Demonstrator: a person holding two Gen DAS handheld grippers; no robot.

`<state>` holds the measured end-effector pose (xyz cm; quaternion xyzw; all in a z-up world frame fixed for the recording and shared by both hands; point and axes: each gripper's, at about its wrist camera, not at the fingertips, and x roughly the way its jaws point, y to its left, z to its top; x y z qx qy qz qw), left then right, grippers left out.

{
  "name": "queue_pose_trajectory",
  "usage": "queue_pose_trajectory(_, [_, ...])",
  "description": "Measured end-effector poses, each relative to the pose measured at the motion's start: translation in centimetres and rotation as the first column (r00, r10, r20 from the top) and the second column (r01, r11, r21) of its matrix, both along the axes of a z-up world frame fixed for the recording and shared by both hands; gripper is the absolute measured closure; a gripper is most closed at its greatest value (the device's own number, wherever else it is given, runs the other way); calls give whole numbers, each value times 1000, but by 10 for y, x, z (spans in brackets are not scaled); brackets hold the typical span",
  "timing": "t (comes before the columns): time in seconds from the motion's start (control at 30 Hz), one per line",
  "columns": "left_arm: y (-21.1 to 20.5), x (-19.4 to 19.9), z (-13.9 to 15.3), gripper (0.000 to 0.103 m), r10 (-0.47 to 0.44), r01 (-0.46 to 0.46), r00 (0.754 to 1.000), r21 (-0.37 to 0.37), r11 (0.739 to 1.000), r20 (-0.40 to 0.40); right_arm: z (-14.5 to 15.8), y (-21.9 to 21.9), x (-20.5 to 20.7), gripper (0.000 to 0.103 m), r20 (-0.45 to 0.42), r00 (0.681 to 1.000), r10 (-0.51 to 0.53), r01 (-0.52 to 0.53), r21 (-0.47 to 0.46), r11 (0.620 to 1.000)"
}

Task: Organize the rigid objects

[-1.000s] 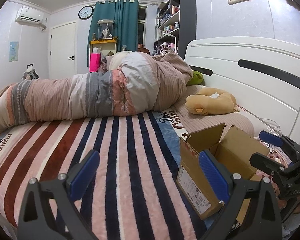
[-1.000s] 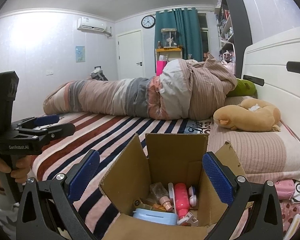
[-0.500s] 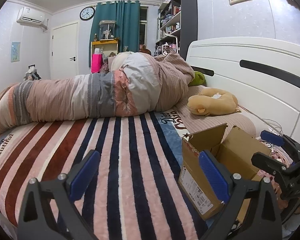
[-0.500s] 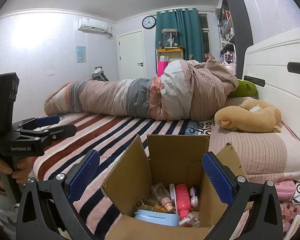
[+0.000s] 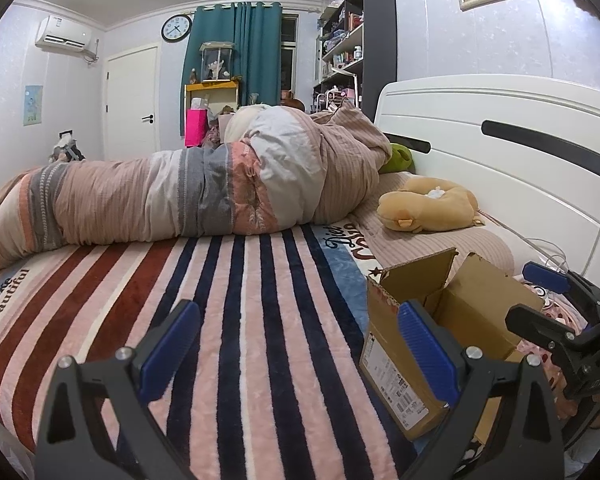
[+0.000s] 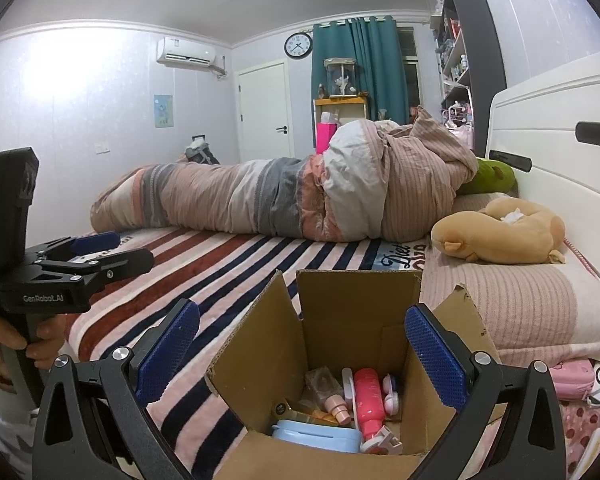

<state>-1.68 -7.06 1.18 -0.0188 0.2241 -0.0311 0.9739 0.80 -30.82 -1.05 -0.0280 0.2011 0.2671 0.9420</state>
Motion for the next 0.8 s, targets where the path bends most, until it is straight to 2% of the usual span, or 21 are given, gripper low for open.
queue_pose_trajectory(0.8, [2,0,-1,4,5,-5,1000,2,1000,-1,1,5,-2,0,-3,1000,-5,5,1,1000])
